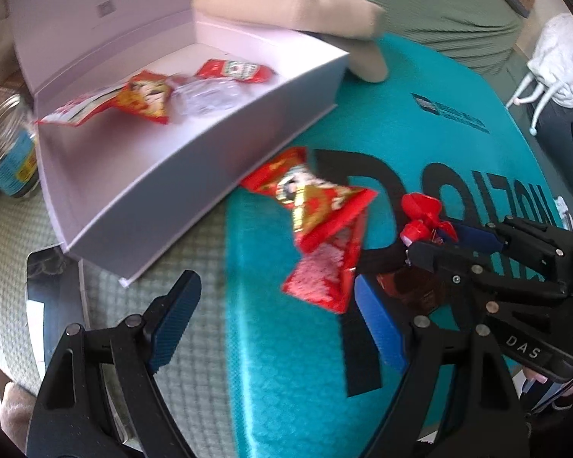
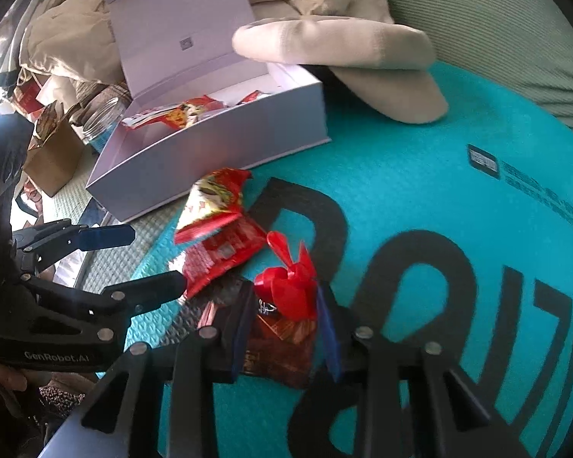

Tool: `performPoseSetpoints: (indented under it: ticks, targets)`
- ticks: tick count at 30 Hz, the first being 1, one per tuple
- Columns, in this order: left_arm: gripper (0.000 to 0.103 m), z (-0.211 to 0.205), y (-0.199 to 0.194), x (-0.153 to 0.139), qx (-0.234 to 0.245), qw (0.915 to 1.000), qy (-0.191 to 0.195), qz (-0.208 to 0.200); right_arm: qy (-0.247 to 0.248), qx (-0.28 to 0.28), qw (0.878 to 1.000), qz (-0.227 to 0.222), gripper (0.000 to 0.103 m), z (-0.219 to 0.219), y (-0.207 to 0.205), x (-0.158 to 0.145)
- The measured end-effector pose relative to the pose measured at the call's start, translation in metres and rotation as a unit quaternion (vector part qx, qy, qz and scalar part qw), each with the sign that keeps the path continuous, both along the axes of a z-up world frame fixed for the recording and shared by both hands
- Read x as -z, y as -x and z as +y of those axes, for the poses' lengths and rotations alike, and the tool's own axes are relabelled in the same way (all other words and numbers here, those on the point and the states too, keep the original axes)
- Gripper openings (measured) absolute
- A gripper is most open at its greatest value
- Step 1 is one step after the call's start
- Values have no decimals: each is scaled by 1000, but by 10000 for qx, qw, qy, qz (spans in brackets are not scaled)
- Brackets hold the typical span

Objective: Organize objects
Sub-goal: 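Move right gripper to the red plastic fan while left approaches red sauce sachet, then grasp the red plastic fan with right gripper while left grasps red sauce sachet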

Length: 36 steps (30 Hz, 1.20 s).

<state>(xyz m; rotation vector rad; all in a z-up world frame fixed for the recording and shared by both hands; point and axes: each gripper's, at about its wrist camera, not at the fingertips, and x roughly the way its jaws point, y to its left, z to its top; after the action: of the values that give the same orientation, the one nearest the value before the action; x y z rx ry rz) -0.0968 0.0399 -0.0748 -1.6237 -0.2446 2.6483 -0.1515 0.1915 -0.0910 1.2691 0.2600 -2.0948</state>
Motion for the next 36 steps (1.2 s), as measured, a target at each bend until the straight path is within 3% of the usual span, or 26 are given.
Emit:
performPoseSetpoints:
  ticks: [5,8,11,17,22,30,36]
  targets:
    - [82,18,7,5,299,9995,63,60,-60,261,9996,4,32,16,1,0]
    - [82,26,10,7,361,9986,355,153,-113,347,9993,18,32,21,3,0]
    - [81,26,6,5,384,9980,411,274,-152,367,9992,19,32,20,3,0]
    - [56,21,0,3,286,9968,615,420,-254,351,9991,45,32,18,3,-1]
    - [41,14,-6,-2,274,9976,382,518,-261,283,9993,36,32,14,-2,-1]
    - [40,32,-18,0,706,9952,399,547,-272,236,9993,45,32,11,-8,-3]
    - [40,26,-30,-4,679,9968,4,419,-247,202,9995,87,31,11,-14,-7]
